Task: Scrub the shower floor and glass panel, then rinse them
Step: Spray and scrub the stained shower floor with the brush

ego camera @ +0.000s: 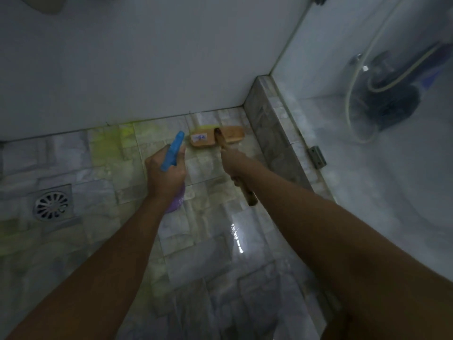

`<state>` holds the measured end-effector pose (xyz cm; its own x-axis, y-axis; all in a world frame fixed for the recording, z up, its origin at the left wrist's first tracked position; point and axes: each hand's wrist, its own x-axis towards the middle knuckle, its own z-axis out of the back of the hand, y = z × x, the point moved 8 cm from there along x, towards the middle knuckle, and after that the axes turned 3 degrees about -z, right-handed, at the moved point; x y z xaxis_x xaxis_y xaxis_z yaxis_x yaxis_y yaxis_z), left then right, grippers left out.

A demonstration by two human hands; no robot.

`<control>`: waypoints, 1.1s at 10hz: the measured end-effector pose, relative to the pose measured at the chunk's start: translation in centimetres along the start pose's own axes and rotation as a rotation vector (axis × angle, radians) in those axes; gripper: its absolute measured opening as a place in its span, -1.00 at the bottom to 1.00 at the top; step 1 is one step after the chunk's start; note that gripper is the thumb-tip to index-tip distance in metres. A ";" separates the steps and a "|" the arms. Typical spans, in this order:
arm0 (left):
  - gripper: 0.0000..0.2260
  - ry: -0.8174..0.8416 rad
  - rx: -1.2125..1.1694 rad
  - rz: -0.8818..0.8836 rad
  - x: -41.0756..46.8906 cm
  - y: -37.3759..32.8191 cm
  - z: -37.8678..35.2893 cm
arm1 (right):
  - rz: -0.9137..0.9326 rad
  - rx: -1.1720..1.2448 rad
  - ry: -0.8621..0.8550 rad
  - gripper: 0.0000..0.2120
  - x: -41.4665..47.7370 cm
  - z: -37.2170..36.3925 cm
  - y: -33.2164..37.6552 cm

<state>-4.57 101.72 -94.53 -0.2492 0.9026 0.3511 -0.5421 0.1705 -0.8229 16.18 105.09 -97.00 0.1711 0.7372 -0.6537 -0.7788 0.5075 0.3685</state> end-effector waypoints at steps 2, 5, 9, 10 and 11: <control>-0.70 0.074 0.017 -0.032 -0.8 -1.6 -0.6 | -0.108 -0.315 0.064 -0.61 -8.3 -2.9 -15.3; -0.57 0.113 0.012 0.093 -4.8 -1.0 2.4 | 0.049 -0.073 0.045 -0.60 -7.4 -5.3 -5.3; -0.60 0.162 0.010 0.125 -4.7 0.0 4.0 | -0.054 -0.109 0.023 -0.63 -7.6 -3.9 -6.2; -0.63 0.179 0.033 0.221 -4.8 0.9 3.0 | 0.053 -0.252 0.093 -0.60 -9.0 -7.9 -5.2; -0.61 0.185 0.004 0.419 -4.7 2.3 2.7 | 0.008 -0.198 0.092 -0.56 -9.7 -8.3 -6.4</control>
<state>-6.79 96.81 -96.91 -0.3006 0.9488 -0.0972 -0.4284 -0.2254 -0.8750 14.54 91.03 -98.50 0.1154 0.6923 -0.7123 -0.8849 0.3974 0.2429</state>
